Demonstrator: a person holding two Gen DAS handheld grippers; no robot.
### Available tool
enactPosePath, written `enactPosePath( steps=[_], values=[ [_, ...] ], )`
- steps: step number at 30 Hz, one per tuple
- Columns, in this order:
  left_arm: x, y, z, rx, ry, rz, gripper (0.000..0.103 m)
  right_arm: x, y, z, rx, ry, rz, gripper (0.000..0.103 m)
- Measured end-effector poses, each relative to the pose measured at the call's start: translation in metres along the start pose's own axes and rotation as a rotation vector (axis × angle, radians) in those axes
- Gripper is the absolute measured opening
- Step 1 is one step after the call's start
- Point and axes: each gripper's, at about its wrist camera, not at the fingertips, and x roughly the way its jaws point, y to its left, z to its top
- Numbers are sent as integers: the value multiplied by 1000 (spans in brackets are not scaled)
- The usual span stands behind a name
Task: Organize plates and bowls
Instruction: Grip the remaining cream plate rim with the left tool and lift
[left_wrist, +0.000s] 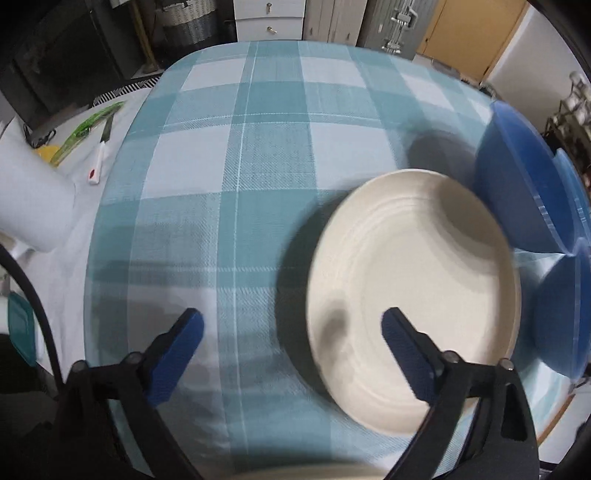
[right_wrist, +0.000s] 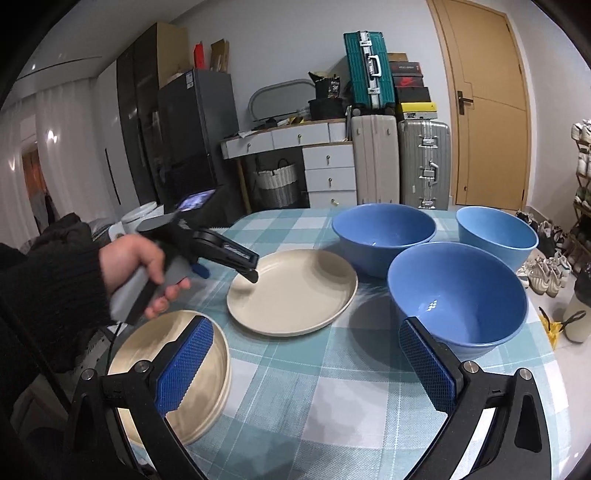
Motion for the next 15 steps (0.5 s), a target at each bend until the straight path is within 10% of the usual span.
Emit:
enactPosePath(
  steps=[3, 11, 15],
  values=[
    [9, -2, 2, 29, 5, 4, 86, 1, 1, 0, -14, 6, 12, 102],
    [7, -5, -3, 69, -32, -104, 24, 6, -14, 1, 96, 49, 70, 102],
    [3, -7, -5, 75, -15, -139, 13, 14, -17, 1, 140, 96, 76, 102]
  ],
)
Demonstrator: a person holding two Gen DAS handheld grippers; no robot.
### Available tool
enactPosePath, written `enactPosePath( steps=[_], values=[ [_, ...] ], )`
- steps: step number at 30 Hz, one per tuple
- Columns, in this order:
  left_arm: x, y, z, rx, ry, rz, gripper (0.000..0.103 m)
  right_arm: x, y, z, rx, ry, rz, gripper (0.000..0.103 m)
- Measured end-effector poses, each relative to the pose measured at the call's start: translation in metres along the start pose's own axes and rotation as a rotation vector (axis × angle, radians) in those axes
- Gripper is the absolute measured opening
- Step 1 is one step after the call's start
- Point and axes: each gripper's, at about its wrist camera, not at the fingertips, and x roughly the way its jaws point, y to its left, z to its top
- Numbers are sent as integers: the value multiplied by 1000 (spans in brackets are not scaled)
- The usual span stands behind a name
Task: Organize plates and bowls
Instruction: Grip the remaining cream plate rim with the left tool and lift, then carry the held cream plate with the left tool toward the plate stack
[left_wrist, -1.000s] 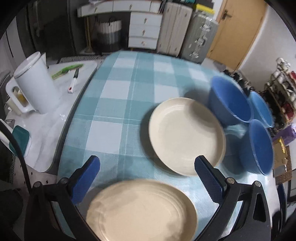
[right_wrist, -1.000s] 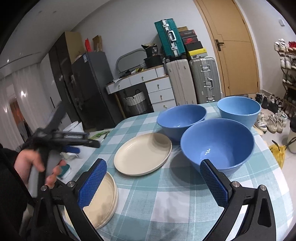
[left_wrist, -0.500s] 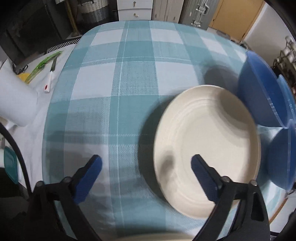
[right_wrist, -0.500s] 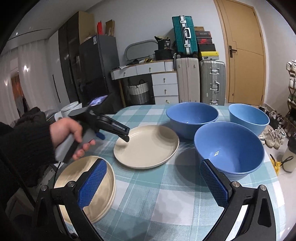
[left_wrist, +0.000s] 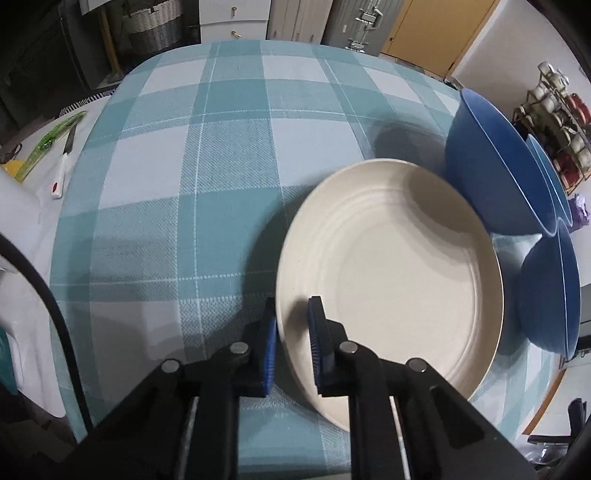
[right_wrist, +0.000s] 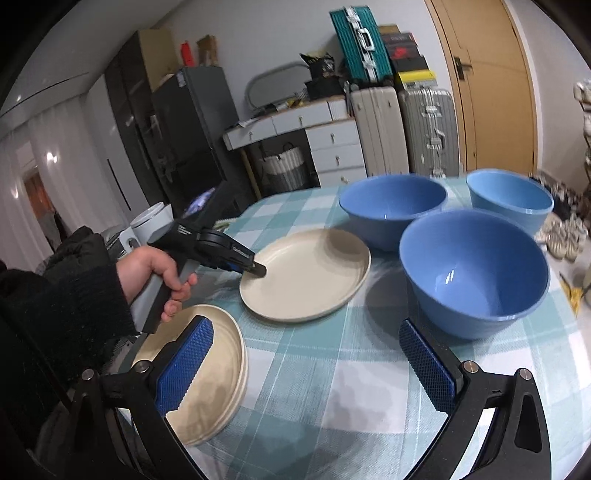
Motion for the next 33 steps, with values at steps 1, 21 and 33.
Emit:
enactPosePath(
  steps=[1, 21, 33],
  values=[
    [-1, -2, -1, 14, 1, 7, 13, 1, 0, 0, 5, 6, 2, 102],
    [-14, 52, -13, 53, 3, 86, 13, 18, 31, 73, -33, -4, 113, 102],
    [-25, 105, -20, 4, -6, 60, 13, 179, 31, 130, 183, 411, 170, 102]
  ],
)
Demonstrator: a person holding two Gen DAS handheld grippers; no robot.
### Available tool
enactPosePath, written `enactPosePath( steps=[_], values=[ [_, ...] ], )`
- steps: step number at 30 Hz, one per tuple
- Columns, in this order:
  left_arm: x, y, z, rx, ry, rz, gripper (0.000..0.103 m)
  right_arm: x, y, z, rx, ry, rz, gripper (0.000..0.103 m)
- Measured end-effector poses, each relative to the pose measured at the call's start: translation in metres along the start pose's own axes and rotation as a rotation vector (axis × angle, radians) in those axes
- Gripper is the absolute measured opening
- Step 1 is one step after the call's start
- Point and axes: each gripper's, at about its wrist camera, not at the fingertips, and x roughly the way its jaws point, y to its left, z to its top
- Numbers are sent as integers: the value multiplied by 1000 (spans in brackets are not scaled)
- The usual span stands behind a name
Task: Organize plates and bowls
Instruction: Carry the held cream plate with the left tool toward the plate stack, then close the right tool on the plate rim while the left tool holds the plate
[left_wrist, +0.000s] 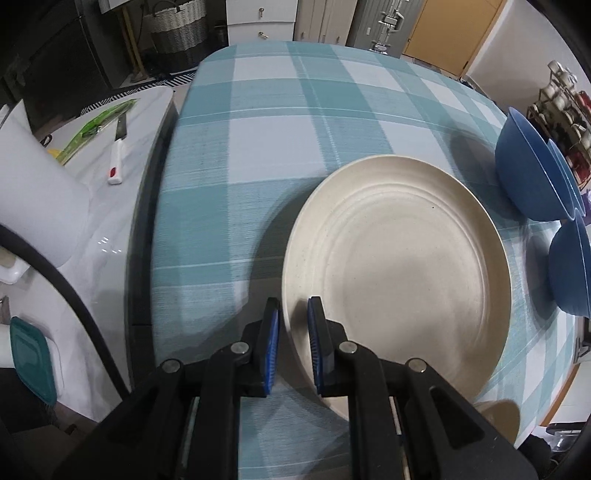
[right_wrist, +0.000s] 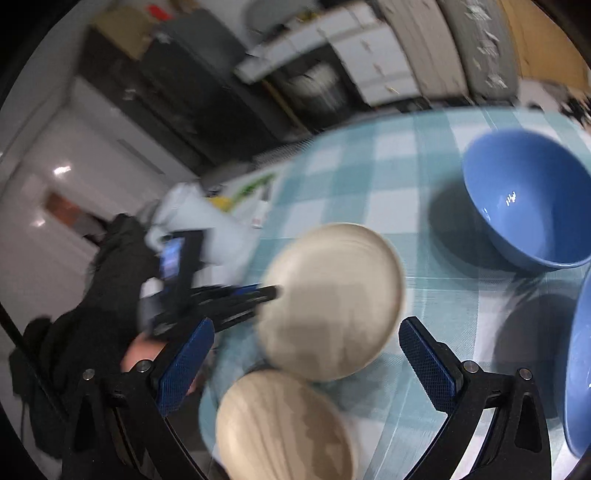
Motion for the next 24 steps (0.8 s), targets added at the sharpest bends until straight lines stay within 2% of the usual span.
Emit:
enactPosePath(
  steps=[6, 10, 13, 15, 17, 19, 21, 24],
  values=[
    [0, 3, -3, 7, -9, -13, 13, 52, -11, 7, 5, 111, -112, 101],
    [-4, -5, -12, 90, -78, 37, 15, 74, -10, 13, -51, 118, -157, 100],
    [-4, -5, -16, 92, -107, 30, 15, 87, -17, 13, -50, 119, -194, 97],
    [-4, -5, -17, 83, -121, 28, 15, 95, -20, 11, -30, 136, -186, 94],
    [-6, -5, -18, 71, -158, 45, 15, 98, -21, 9, -38, 139, -195, 93],
    [-6, -6, -19, 67, -171, 61, 16, 101, -19, 7, -67, 141, -211, 87],
    [-5, -5, -20, 56, -176, 44, 18, 104, -20, 6, -74, 141, -221, 84],
    [-4, -3, -23, 42, -185, 39, 36, 106, -22, 5, -70, 143, -233, 83]
  ],
)
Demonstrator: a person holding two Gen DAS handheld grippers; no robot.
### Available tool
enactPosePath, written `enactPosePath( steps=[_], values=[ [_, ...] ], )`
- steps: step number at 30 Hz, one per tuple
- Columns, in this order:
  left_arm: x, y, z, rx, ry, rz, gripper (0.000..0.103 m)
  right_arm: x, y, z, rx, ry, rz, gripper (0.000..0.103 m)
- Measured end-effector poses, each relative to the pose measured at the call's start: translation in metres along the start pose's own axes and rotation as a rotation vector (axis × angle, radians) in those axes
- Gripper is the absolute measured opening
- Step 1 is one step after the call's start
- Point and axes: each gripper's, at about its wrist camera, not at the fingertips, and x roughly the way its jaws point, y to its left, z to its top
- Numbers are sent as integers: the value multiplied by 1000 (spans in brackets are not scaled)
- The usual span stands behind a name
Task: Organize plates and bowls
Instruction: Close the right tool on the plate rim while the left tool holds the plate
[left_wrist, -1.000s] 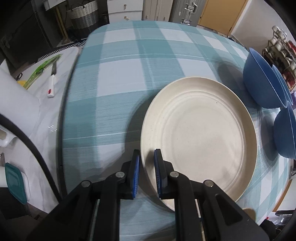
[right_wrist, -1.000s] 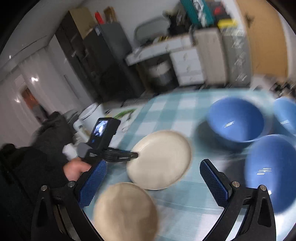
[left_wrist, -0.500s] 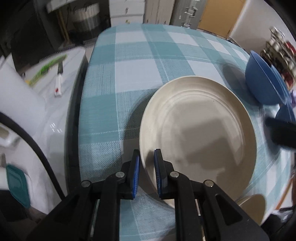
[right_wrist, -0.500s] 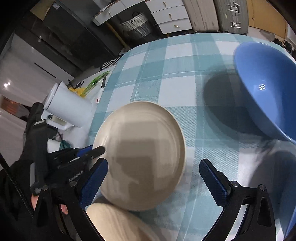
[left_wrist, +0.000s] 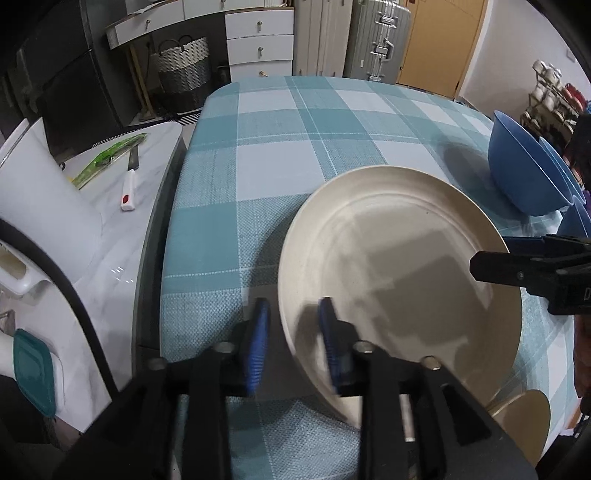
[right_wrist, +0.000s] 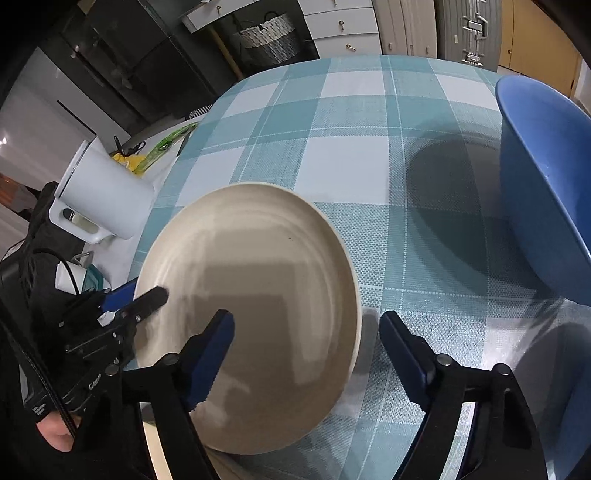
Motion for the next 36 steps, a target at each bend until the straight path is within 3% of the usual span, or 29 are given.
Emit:
enactPosePath(
  steps=[1, 11, 16, 21, 24, 29, 36],
  values=[
    [0, 0, -1, 0, -5, -5, 40, 1, -1, 0, 1, 2, -5, 83],
    [4, -2, -3, -3, -5, -6, 48, 5, -1, -2, -24, -10, -6, 77],
    [4, 0, -3, -30, 12, -15, 49, 2, -4, -3, -24, -12, 1, 61],
    [4, -2, -3, -29, 28, -7, 49, 0, -5, -5, -13, -2, -2, 51],
    [4, -2, -4, -33, 31, 4, 51, 2, 0, -5, -34, 2, -56, 43],
    [4, 0, -4, -76, 47, 23, 59, 3, 4, -7, -49, 8, -46, 41],
    [4, -1, -5, -80, 66, 25, 59, 2, 1, -8, -48, 12, -56, 33]
  ],
)
